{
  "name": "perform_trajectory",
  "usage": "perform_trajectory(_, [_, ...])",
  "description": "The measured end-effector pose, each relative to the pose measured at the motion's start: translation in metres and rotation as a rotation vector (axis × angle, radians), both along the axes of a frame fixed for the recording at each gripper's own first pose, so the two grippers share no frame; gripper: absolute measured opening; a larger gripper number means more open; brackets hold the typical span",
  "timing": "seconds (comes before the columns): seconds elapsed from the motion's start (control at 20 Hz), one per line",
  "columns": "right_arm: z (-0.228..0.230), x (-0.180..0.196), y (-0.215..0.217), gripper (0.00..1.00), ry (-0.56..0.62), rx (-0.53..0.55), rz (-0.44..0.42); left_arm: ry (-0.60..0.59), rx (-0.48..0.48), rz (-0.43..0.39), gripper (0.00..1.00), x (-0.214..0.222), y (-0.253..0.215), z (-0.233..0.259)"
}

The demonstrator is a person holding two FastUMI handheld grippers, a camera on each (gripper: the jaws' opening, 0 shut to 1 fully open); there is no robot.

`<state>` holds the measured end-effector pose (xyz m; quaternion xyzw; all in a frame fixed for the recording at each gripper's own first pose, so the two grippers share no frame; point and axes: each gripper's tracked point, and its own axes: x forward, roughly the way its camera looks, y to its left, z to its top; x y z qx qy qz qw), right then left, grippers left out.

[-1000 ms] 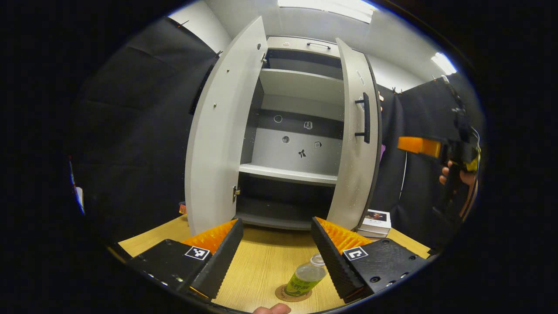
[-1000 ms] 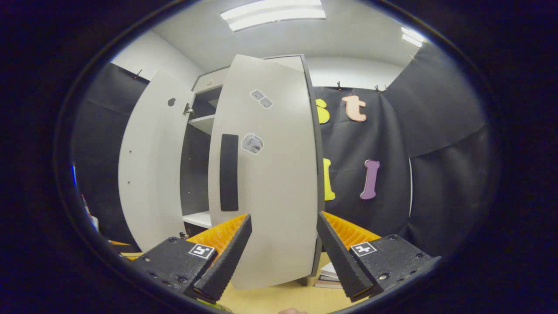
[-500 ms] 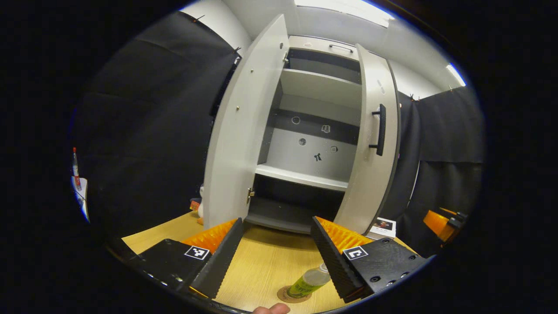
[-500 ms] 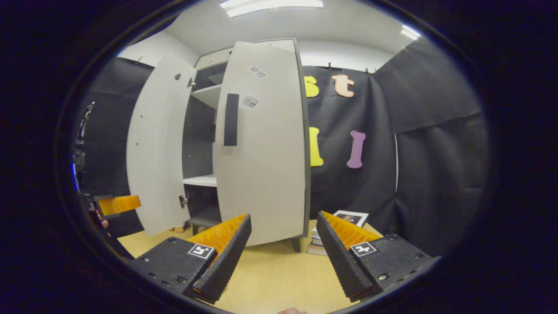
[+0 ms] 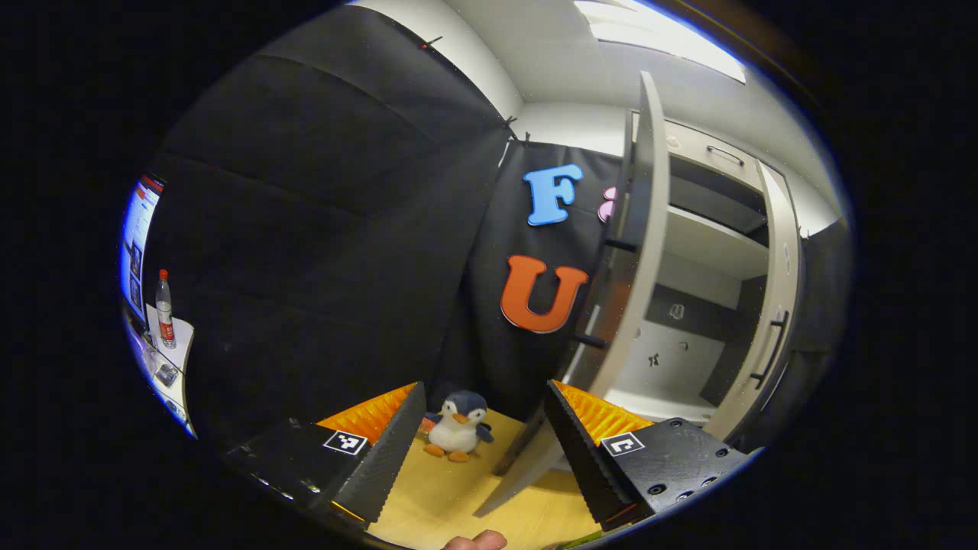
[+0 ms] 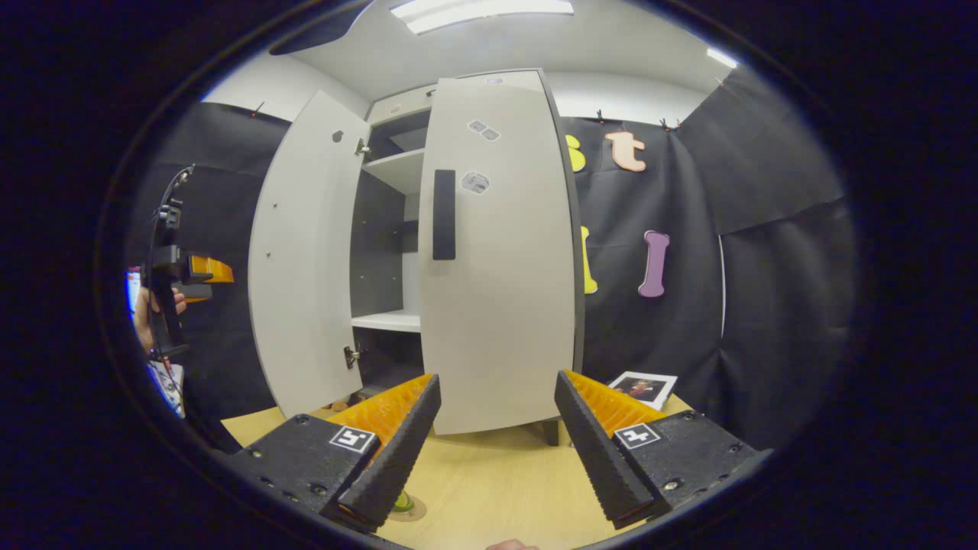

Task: Grasp the bottle in the cabinet with the left hand and place it on the coaster, then close the right door with the right hand and the left door with the left hand.

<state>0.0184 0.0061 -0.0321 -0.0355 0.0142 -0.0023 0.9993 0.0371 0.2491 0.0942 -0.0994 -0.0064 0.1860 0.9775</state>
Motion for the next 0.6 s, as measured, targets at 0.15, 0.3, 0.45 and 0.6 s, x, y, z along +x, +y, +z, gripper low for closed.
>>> perform_trajectory(0.15, [0.002, -0.001, -0.008, 0.99, -0.005, -0.003, -0.018, -0.011, 0.02, 0.015, 0.95, 0.03, 0.016, 0.008])
perform_trajectory(0.3, [0.002, 0.0, -0.02, 0.99, -0.005, 0.007, -0.046, -0.025, 0.051, -0.005, 0.95, 0.052, 0.021, 0.013])
perform_trajectory(0.45, [-0.002, 0.005, -0.027, 0.98, 0.014, 0.031, -0.055, -0.031, 0.072, -0.028, 0.95, 0.055, 0.013, 0.014])
perform_trajectory(0.6, [-0.003, 0.008, -0.032, 0.99, 0.018, 0.048, -0.057, -0.049, 0.106, -0.064, 0.99, 0.057, 0.005, 0.017])
